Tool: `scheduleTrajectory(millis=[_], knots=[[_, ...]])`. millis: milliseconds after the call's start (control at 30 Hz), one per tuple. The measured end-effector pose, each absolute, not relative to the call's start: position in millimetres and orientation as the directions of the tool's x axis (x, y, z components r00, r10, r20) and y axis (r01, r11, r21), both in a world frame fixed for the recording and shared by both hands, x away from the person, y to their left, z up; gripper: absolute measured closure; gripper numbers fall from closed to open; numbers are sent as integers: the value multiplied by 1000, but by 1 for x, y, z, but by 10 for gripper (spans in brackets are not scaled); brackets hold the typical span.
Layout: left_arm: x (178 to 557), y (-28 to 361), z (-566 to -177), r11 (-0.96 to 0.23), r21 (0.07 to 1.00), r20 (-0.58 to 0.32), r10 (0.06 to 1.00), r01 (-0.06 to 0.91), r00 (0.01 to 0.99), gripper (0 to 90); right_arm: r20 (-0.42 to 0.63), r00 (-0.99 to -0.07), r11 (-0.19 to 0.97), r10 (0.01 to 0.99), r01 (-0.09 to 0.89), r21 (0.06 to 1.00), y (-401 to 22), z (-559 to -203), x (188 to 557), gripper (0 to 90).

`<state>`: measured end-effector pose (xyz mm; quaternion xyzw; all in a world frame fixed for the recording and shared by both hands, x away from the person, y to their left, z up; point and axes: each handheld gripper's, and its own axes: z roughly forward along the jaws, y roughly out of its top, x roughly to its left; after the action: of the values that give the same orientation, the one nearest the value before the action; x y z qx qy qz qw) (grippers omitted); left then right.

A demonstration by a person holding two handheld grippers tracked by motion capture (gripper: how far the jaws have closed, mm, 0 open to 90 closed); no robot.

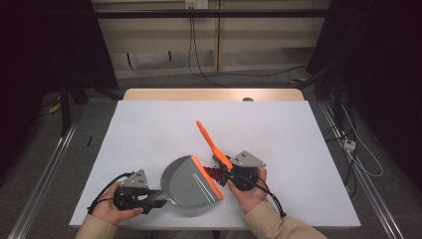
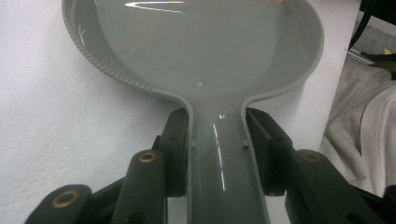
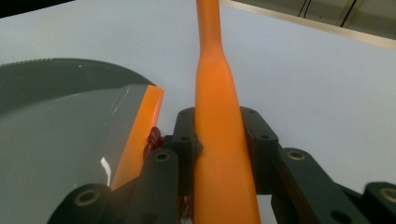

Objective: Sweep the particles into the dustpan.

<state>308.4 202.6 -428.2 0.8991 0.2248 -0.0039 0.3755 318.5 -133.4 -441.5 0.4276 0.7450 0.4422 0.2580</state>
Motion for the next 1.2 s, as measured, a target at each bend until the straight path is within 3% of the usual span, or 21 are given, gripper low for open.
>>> scheduleTrajectory(millis=[500, 767, 1033, 1133, 1200], knots=[[310, 194, -431, -617, 663, -186, 413, 425, 891, 620, 42, -500, 207, 865, 432, 878, -122, -441, 313, 706], [312, 187, -435, -605, 657, -196, 441, 451, 876, 622, 134, -482, 120, 866, 461, 879, -114, -442, 313, 705], [312, 188, -436, -592, 659, -208, 449, 464, 869, 624, 164, -505, 92, 847, 444, 891, -106, -439, 313, 709], [312, 188, -437, -591, 660, -209, 450, 465, 868, 624, 220, -538, 50, 814, 443, 895, -102, -437, 315, 713], [312, 189, -437, -585, 664, -212, 450, 466, 867, 623, 192, -542, 72, 818, 428, 901, -97, -435, 315, 713]])
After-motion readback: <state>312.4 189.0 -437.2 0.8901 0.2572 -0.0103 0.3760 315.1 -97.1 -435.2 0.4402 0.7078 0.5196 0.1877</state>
